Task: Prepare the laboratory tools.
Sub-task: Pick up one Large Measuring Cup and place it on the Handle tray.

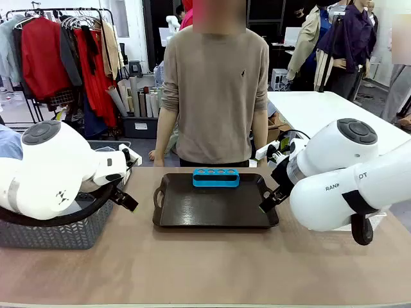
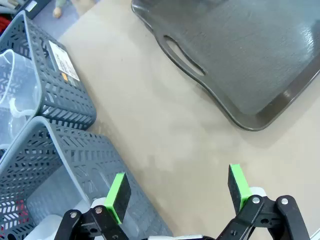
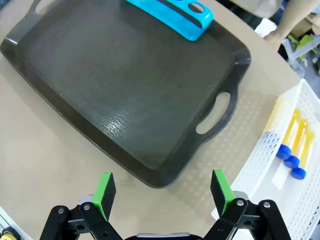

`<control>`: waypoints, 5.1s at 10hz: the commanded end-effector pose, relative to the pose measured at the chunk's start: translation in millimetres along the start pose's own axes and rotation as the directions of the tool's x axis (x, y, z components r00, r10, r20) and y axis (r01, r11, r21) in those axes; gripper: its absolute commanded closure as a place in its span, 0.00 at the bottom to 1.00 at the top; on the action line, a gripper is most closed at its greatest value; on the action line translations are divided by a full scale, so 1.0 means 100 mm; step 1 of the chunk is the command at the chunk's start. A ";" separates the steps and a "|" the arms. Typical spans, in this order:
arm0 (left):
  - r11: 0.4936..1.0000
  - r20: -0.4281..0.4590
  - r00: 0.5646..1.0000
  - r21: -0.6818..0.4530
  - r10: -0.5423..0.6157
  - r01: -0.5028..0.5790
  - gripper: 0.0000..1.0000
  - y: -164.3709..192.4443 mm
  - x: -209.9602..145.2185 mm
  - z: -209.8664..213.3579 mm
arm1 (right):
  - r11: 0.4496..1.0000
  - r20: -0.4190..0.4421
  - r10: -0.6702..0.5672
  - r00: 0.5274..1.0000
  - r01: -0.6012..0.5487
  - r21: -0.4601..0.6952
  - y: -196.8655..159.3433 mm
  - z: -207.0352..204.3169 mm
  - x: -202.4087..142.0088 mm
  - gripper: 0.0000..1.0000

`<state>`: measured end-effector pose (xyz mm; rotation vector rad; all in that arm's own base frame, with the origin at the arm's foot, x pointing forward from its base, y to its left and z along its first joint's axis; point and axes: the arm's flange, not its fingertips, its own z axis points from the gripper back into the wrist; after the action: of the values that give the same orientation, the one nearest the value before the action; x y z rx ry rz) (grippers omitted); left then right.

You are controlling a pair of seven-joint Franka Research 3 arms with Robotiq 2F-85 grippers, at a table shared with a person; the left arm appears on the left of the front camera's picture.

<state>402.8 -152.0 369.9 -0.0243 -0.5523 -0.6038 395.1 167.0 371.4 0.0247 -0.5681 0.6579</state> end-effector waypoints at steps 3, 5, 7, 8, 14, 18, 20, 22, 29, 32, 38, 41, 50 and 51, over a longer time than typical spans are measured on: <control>1.000 0.000 1.000 0.000 0.000 0.000 0.00 0.00 0.00 0.00 | 1.000 0.000 0.000 1.000 0.000 0.000 0.00 0.00 0.00 0.00; 1.000 0.000 1.000 0.000 0.000 0.000 0.00 0.00 0.00 0.00 | 1.000 0.000 0.000 1.000 0.000 0.000 0.00 0.00 0.00 0.00; 1.000 0.000 1.000 0.000 0.000 0.000 0.00 0.00 0.00 0.00 | 1.000 0.000 0.000 1.000 0.000 0.000 0.00 0.00 0.00 0.00; 1.000 0.000 1.000 0.000 0.000 0.000 0.00 0.00 0.00 0.00 | 1.000 0.000 0.000 1.000 0.000 0.000 0.00 0.00 0.00 0.00; 1.000 0.000 1.000 0.000 0.000 0.000 0.00 0.00 0.00 0.00 | 1.000 0.000 0.000 1.000 0.000 0.000 0.00 0.00 0.00 0.00; 0.999 -0.017 0.999 -0.033 -0.041 0.041 0.00 -0.01 0.05 0.08 | 0.998 -0.002 0.037 0.999 -0.037 0.058 0.16 0.04 0.05 0.00; 0.989 -0.062 0.995 -0.126 -0.080 0.071 0.00 -0.08 0.14 0.23 | 0.985 -0.011 0.064 0.998 -0.062 0.158 0.30 0.18 0.16 0.00; 0.967 -0.055 0.992 -0.234 -0.114 0.098 0.00 -0.09 0.24 0.50 | 0.968 0.000 0.060 0.998 -0.058 0.246 0.34 0.36 0.32 0.00; 0.871 0.175 0.938 -0.352 -0.299 0.343 0.00 0.47 0.64 1.29 | 0.892 0.050 0.098 0.994 -0.110 0.439 -0.38 1.36 0.93 0.00; 0.897 0.241 0.935 -0.296 -0.262 0.327 0.00 0.55 0.67 1.38 | 0.908 0.135 0.127 0.983 -0.169 0.382 -0.70 1.58 0.84 0.00; 0.876 0.188 0.929 -0.316 -0.319 0.365 0.00 0.51 0.75 1.48 | 0.924 0.089 0.135 0.987 -0.157 0.348 -0.66 1.59 0.87 0.00; 0.888 0.223 0.921 -0.269 -0.319 0.373 0.00 0.74 0.96 2.02 | 0.883 0.219 0.265 0.939 -0.328 0.337 -0.74 2.09 1.00 0.00; 0.937 0.332 0.907 -0.138 -0.261 0.320 0.00 1.31 1.12 2.56 | 0.907 0.310 0.270 0.912 -0.348 0.236 -1.28 2.69 1.21 0.00; 0.942 0.347 0.905 -0.134 -0.246 0.308 0.00 1.34 1.11 2.59 | 0.904 0.320 0.276 0.907 -0.358 0.235 -1.33 2.70 1.20 0.00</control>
<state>427.9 -59.9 667.9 -0.2215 -0.7892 -0.9379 410.9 84.0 681.3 0.2794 -0.7292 1.0305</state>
